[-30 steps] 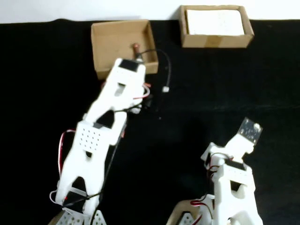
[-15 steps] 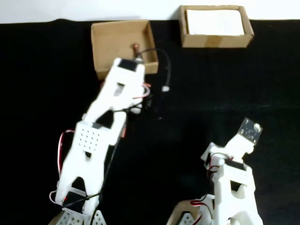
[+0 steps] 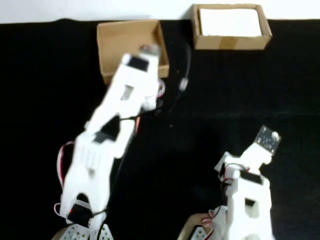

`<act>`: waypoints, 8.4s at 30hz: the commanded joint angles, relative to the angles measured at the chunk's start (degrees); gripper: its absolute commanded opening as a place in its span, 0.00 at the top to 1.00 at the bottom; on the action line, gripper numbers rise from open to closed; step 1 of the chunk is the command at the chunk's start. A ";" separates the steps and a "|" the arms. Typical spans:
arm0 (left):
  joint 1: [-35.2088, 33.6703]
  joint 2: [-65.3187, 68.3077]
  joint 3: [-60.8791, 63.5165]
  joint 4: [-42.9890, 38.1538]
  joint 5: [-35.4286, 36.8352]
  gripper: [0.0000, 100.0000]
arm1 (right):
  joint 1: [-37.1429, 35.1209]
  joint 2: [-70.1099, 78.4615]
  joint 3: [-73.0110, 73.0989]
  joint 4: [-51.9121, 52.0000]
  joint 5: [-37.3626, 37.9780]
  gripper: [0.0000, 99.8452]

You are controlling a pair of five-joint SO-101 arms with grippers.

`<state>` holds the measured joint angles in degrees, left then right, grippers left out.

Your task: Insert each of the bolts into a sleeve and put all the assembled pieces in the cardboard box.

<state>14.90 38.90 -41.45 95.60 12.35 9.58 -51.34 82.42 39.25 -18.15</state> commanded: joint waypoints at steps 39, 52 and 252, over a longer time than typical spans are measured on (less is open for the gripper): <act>9.27 -119.16 95.43 -52.92 -9.67 0.99 | -43.38 -53.67 20.53 -13.14 12.13 0.99; 17.27 -119.08 86.81 -50.11 -5.71 0.99 | -43.74 -53.67 15.78 -13.67 11.87 0.99; -26.07 -117.93 100.79 -12.48 -18.73 0.87 | -36.18 97.27 -159.78 34.86 5.63 0.77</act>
<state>-11.03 -87.16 59.82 84.44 -6.02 -26.20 51.78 -68.79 60.44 -11.30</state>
